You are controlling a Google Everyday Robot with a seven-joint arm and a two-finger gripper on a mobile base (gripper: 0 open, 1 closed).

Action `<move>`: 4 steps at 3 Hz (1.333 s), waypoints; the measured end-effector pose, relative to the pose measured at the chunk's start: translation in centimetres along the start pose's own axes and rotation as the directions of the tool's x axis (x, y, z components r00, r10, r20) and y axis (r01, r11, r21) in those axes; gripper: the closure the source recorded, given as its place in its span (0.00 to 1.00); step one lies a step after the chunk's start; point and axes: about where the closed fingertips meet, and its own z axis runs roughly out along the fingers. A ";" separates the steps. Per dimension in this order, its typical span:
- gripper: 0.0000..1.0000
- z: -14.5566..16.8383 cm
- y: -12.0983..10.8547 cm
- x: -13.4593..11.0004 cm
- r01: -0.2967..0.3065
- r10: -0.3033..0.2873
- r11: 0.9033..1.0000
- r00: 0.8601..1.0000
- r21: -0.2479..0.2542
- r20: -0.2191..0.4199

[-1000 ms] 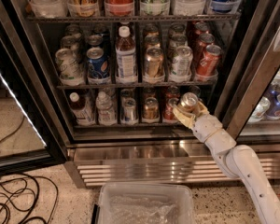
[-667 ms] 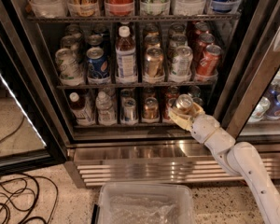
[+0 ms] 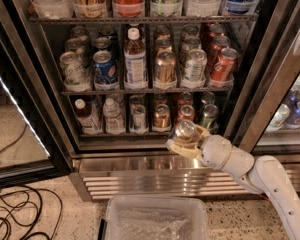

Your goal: Pick orange can from bottom shelf of fridge

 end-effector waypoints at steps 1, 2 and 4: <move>1.00 -0.4 4.9 -1.6 0.065 -0.067 0.989 0.998 -0.131 -0.006; 1.00 -1.1 8.4 -3.8 0.147 -0.150 0.971 0.989 -0.190 -0.001; 1.00 -1.0 10.6 -8.3 0.230 -0.222 0.927 0.973 -0.296 0.059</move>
Offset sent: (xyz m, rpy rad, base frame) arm -0.1255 0.0403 0.0387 -0.1993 -0.2140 0.1924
